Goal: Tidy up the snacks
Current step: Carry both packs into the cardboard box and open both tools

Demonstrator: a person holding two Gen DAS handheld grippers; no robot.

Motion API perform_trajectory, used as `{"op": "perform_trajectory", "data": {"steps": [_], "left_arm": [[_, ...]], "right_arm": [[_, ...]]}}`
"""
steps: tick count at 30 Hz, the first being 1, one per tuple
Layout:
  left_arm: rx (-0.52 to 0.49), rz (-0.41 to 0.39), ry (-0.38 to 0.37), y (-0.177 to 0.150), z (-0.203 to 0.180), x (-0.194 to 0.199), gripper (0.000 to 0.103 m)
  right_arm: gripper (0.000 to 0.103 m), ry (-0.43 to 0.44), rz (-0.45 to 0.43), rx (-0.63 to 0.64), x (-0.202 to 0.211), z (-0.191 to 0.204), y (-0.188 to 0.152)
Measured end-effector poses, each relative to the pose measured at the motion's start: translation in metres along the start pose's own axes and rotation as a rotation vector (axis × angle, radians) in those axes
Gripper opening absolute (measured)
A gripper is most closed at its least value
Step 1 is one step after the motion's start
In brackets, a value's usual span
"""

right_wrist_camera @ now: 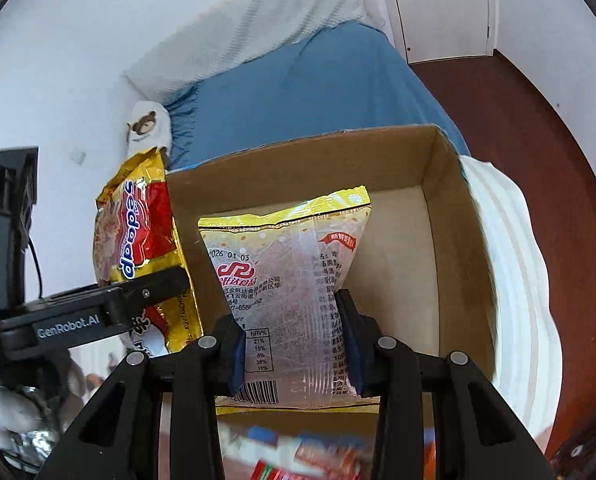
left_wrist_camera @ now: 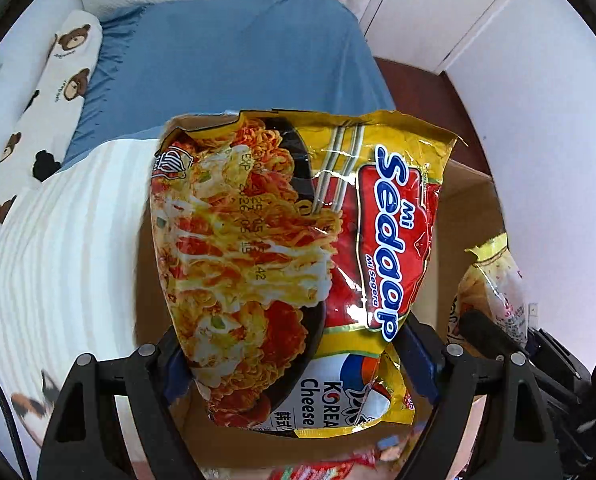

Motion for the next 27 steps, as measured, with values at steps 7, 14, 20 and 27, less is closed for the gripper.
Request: {"op": "perform_trajectory", "data": {"steps": [7,14,20,27], "left_arm": [[-0.007,0.122,0.000,0.030,-0.009,-0.057,0.085],[-0.026,0.173,0.030,0.031,-0.005,-0.082,0.086],[-0.027,0.153,0.022,0.024,-0.002,-0.074,0.086],[-0.038,0.059,0.073,0.014,0.002,-0.041,0.086]], "right_arm": [[0.041,-0.037,0.064,-0.002,-0.089,-0.029,0.046],[0.079,-0.015,0.146,-0.017,-0.148,-0.059,0.067],[0.080,-0.030,0.161,-0.021,-0.158,-0.067,0.069],[0.080,-0.078,0.140,-0.012,-0.133,-0.054,0.055]]}}
Point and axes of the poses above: each gripper's, at about its wrist camera, not at the fingertips, and x roughly against the way its jaws point, z to its left, y to its top, the point moved 6 cm from there along -x, roughly the way its jaws point, and after that the axes turned 9 degrees about y, right-handed, at the moved point
